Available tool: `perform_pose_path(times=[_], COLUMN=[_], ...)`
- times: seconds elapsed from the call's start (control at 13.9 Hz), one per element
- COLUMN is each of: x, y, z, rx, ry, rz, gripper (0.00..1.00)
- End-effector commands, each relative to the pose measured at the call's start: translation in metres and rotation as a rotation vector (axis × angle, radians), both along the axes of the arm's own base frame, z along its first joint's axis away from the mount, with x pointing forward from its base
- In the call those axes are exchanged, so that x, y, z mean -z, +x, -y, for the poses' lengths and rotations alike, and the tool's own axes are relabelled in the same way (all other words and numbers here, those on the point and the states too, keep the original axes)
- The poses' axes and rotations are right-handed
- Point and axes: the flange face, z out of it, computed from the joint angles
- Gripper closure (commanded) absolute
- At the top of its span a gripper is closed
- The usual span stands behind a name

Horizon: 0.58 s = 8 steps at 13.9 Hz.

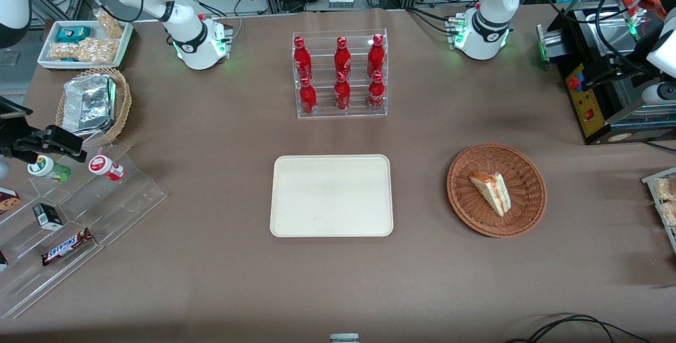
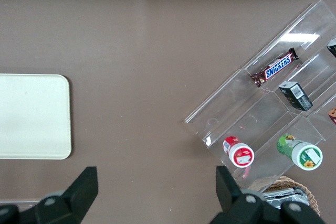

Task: Place sandwich from basket to tray

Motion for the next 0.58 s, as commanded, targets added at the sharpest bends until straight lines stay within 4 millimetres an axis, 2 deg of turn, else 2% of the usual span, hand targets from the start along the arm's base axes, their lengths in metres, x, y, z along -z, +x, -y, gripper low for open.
perform_pose_path(times=[0.0, 0.5], x=[-0.0027, 0.001], y=[-0.0012, 0.001], z=[0.0035, 0.0042], rx=[-0.01, -0.003], ry=[-0.009, -0.006], rz=[0.008, -0.004], gripper=[0.0, 0.0])
